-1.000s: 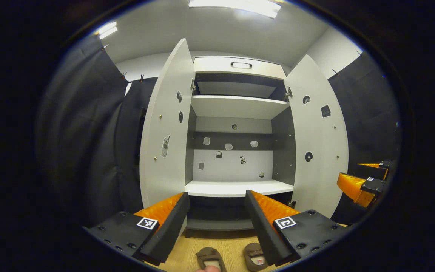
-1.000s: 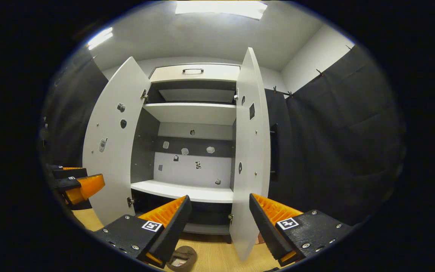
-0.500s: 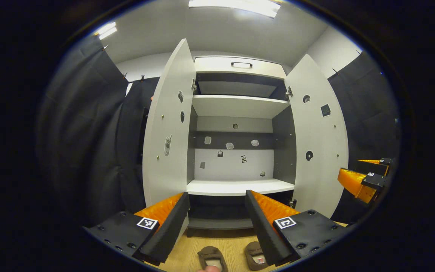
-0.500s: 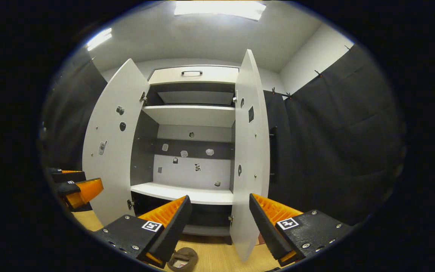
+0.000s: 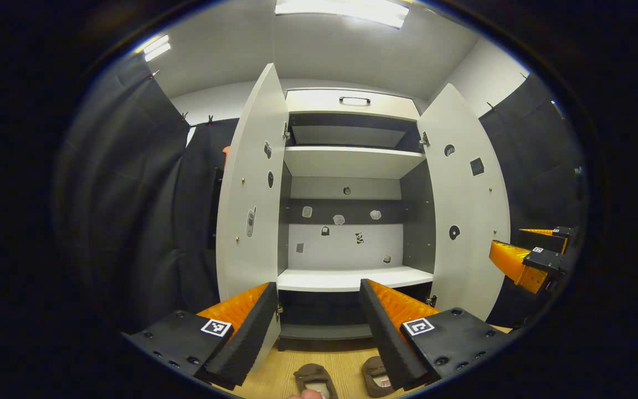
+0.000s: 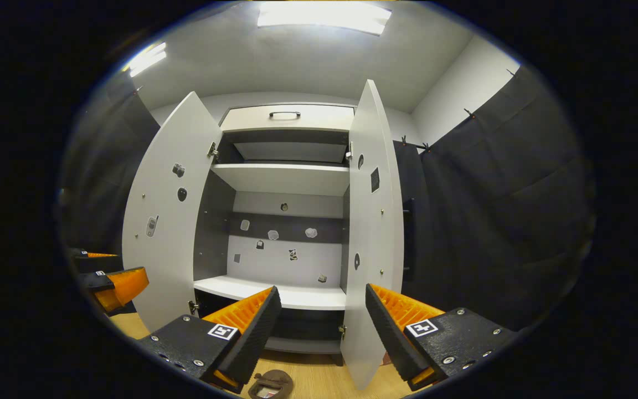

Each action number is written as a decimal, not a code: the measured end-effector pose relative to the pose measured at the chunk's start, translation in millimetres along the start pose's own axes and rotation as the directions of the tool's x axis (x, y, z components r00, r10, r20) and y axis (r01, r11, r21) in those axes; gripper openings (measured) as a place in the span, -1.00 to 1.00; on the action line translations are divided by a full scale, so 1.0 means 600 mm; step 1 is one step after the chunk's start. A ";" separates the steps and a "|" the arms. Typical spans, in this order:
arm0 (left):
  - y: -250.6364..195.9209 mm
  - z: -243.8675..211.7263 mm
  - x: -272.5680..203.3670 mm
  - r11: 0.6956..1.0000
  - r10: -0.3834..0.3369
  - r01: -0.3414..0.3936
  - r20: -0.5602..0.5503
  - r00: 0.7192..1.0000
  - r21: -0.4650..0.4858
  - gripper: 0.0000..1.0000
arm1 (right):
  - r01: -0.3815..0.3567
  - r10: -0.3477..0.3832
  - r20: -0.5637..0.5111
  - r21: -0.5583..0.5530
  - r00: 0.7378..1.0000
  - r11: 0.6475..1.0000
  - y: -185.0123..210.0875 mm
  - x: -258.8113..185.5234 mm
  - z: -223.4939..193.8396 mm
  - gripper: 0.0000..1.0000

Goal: Grab one shoe with the right hand and put it into the shoe cabinet, grab the other shoe with the left hand and put it into the shoe cabinet; then close the right door with the right hand and the left door with the left hand.

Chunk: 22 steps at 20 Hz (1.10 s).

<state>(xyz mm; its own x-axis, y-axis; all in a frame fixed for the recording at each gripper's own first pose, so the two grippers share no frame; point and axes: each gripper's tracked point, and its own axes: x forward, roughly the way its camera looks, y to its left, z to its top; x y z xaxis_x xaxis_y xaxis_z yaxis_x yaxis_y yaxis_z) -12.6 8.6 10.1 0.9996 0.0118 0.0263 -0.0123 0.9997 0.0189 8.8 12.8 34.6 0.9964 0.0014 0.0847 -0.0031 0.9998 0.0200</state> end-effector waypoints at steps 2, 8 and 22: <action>0.005 -0.001 -0.003 1.000 0.007 -0.007 -0.005 1.000 -0.005 0.87 | -0.012 0.012 0.026 -0.001 1.000 1.000 0.007 0.007 0.007 0.80; 0.023 -0.005 -0.010 0.999 0.041 -0.041 -0.011 0.999 0.004 0.93 | -0.082 0.081 -0.078 -0.014 0.994 0.997 0.055 0.046 -0.082 0.89; 0.062 -0.021 -0.012 0.995 0.098 -0.098 -0.027 0.995 0.000 0.97 | -0.196 0.151 -0.579 -0.016 0.801 0.980 0.136 0.003 -0.523 0.89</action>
<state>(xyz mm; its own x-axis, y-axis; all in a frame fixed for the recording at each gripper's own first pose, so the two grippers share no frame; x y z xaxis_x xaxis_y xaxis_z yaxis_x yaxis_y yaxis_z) -19.7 45.9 -1.7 0.9940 0.1097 0.0013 -0.1098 0.9938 0.0165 37.0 100.5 -276.0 0.8468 0.1640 -0.5059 -0.1973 0.9803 -0.0125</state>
